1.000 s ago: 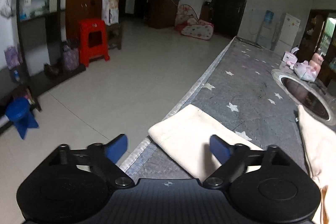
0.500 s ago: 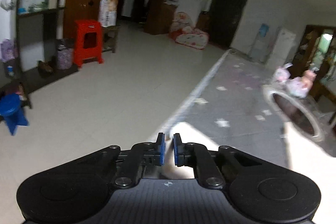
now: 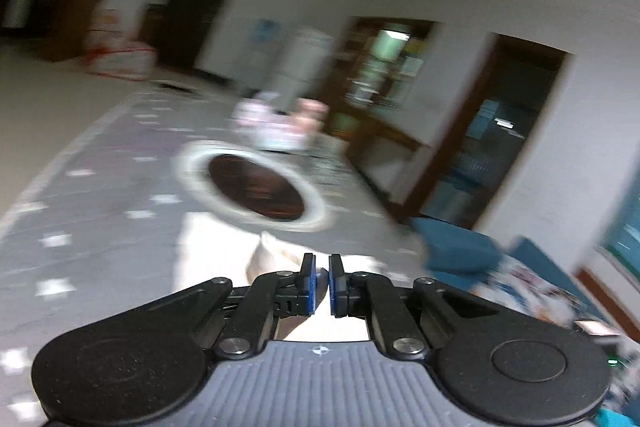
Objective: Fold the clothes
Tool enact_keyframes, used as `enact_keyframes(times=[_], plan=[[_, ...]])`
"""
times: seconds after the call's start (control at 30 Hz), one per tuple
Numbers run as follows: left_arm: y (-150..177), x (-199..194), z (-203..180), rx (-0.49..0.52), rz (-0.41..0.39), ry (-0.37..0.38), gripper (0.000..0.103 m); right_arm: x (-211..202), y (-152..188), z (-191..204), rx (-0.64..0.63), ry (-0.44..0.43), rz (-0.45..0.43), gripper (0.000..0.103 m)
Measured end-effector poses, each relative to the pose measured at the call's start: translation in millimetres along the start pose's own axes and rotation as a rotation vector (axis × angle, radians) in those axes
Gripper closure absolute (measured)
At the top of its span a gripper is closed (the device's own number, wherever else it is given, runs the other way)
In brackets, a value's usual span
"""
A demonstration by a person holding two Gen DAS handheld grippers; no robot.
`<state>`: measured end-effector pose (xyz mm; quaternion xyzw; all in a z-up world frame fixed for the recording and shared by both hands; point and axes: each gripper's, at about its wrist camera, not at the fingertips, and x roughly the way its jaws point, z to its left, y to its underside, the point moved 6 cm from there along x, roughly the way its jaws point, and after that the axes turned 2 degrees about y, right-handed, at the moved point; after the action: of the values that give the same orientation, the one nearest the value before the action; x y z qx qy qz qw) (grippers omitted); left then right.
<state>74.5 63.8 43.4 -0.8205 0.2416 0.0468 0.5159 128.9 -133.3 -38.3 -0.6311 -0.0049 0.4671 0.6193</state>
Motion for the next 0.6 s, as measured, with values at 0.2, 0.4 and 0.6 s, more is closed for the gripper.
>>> enact_keyframes(times=[0.2, 0.4, 0.6], plan=[[22, 42, -61, 0.024, 0.118, 0.213, 0.095, -10, 8, -15, 0.035, 0.029, -0.008, 0.028], [44, 56, -57, 0.058, 0.209, 0.2, 0.056, -20, 14, -28, 0.06, 0.062, -0.003, 0.028], [51, 37, 4, 0.101, 0.208, -0.013, 0.048, -23, 13, -29, 0.063, 0.061, 0.002, 0.033]])
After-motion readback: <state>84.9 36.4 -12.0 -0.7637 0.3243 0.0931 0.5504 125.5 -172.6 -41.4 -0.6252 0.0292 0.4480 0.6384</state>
